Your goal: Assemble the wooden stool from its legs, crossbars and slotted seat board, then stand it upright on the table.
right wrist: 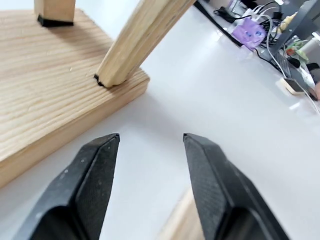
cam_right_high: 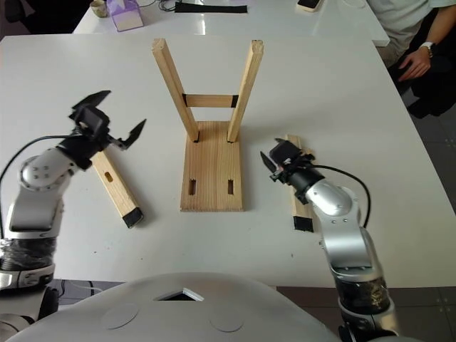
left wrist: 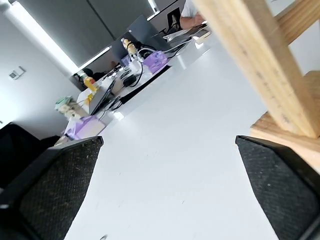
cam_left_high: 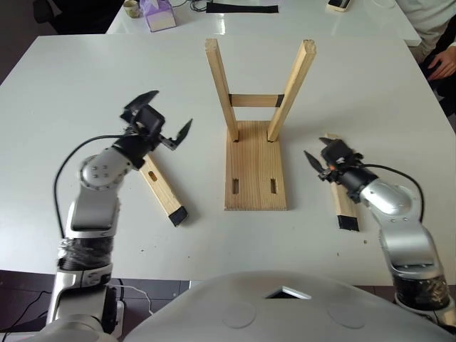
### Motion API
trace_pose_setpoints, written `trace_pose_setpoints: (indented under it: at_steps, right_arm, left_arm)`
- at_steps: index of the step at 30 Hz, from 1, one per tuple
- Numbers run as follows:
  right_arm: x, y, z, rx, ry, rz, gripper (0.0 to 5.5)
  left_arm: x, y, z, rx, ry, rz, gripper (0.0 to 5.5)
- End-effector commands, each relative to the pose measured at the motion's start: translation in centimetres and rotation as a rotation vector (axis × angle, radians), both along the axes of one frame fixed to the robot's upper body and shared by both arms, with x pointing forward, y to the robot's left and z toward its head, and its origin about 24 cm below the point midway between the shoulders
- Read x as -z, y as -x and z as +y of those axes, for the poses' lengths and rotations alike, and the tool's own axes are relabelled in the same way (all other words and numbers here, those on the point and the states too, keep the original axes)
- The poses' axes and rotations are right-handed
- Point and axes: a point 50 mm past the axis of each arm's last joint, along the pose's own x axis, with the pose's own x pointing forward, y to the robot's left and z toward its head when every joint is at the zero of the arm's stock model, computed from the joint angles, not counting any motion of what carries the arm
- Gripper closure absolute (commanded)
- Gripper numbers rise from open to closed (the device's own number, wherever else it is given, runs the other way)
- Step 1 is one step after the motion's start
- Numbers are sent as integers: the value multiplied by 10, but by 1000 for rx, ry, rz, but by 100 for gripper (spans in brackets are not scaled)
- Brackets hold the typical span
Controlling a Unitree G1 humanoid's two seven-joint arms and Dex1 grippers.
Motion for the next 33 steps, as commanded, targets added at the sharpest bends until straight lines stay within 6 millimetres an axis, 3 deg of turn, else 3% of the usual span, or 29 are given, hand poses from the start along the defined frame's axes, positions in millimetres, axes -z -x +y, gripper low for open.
trace_pose_setpoints:
  at_steps: [1, 4, 7, 17, 25, 33]
  right_arm:
    - [-4, 29, -44, 200, -1, 85, 314]
    - [3, 44, -53, 277, -24, 144, 314]
    - [11, 48, -54, 310, -54, 185, 314]
    - [28, 40, -47, 311, -179, 318, 314]
    - [42, 36, -40, 317, -210, 348, 314]
    - [19, 25, -61, 380, -252, 233, 314]
  left_arm:
    - [0, 22, 65, -85, -130, 164, 58]
    - [14, 46, 99, -98, -123, 316, 58]
    - [34, 61, 108, -83, -106, 426, 58]
    - [86, 53, 80, -113, -96, 409, 58]
    - [92, 28, 69, -123, -141, 331, 58]
    - [93, 32, 64, -137, -121, 310, 58]
